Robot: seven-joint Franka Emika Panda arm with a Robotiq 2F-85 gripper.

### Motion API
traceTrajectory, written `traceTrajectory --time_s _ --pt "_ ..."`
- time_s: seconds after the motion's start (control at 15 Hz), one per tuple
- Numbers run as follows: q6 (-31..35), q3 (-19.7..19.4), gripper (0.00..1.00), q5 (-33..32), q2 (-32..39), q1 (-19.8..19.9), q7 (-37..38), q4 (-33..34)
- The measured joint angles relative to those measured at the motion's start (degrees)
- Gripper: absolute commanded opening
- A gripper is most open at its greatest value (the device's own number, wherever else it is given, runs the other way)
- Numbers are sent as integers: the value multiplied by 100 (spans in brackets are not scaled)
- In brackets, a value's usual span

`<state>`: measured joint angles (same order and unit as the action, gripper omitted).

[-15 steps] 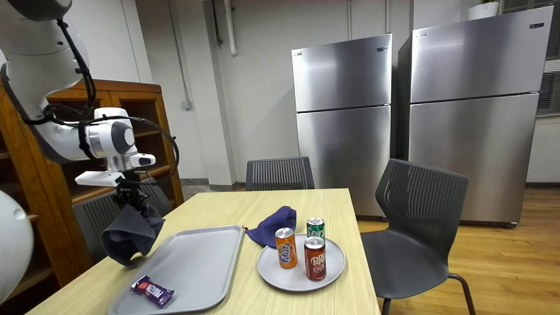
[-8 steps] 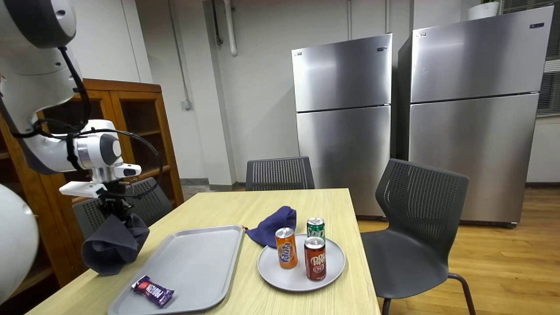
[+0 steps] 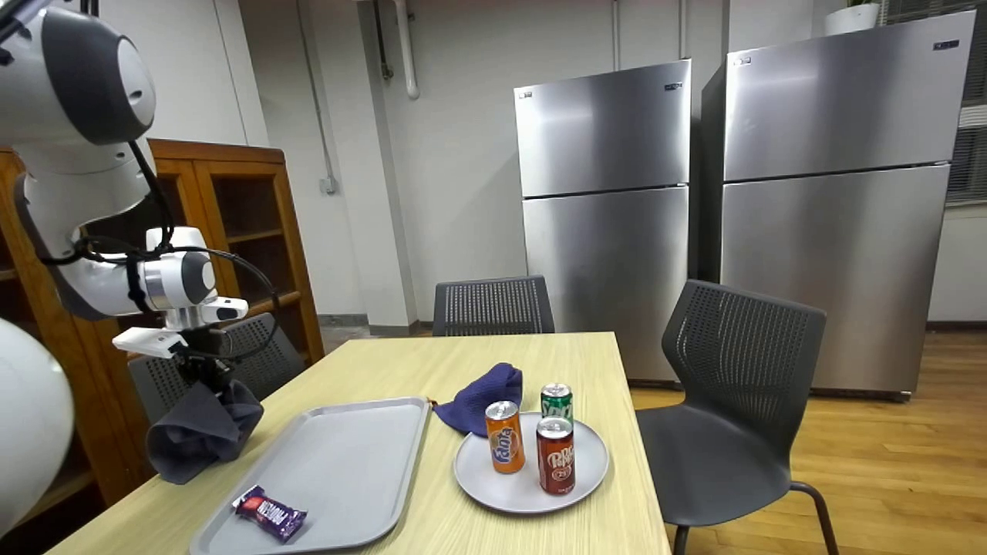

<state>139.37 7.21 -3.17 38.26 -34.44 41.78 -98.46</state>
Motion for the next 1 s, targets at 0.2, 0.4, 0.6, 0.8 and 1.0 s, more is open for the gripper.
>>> traceTrajectory --time_s 0.2,0.4,0.6,0.8,1.0 --pt "-15 -176 2 -6 315 -167 119 420" --pt "-71 -340 2 -62 516 -267 122 684" --pt "-133 -441 2 -99 626 -296 122 793" --pt "-182 -515 2 -127 767 -302 122 851" --pt "-232 -568 36 -128 915 -302 122 910"
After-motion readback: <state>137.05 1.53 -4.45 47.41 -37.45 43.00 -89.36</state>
